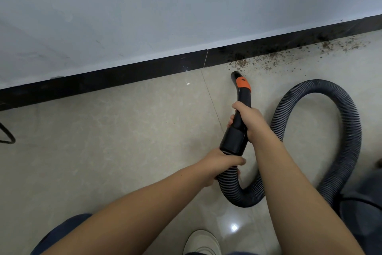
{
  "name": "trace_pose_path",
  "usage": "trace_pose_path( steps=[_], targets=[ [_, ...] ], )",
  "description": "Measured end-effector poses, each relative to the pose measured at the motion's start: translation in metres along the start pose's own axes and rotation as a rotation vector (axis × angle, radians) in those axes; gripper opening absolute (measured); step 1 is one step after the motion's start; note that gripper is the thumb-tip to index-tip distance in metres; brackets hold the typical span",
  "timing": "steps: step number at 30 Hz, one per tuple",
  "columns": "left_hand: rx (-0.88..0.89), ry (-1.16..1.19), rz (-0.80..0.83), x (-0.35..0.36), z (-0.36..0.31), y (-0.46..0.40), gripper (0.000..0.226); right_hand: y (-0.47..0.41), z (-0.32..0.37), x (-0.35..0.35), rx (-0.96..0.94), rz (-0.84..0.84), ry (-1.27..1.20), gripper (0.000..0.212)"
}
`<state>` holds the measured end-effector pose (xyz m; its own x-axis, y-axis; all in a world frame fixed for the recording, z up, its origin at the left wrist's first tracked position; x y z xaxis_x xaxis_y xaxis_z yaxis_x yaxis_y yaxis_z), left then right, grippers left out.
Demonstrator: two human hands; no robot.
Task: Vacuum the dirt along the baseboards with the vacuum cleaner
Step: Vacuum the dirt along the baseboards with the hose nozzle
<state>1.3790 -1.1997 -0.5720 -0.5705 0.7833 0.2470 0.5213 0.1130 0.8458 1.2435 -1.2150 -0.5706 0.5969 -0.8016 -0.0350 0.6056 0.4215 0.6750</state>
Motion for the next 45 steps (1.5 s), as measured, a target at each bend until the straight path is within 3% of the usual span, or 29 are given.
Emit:
trace_pose_path(
  steps=[6,13,35,45],
  targets=[
    [-0.042,-0.087,0.071,0.02,0.004,-0.003,0.017,0.0,-0.01,-0.034,-0.003,-0.072,-0.074,0.011],
    [-0.018,-0.011,0.003,0.021,-0.007,-0.01,0.014,-0.016,0.001,-0.023,0.015,0.031,-0.043,0.013],
    [-0.004,0.04,-0.008,0.035,-0.062,-0.04,0.015,-0.061,0.049,-0.036,-0.007,0.042,-0.01,0.016],
    [-0.002,0.145,-0.019,0.042,-0.035,-0.04,0.016,-0.05,0.035,-0.032,0.023,0.098,0.08,0.014]
  ],
)
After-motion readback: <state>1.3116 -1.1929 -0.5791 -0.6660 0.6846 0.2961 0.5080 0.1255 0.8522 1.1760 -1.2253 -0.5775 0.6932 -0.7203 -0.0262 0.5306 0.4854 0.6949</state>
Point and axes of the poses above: each hand's wrist, its own y-axis away from the middle knuckle, its own x-axis out of the palm, z = x × y, the point moved 5 cm from there along -y, towards the middle knuckle, and after that the axes turned 7 degrees about -x, right-handed, at the moved point
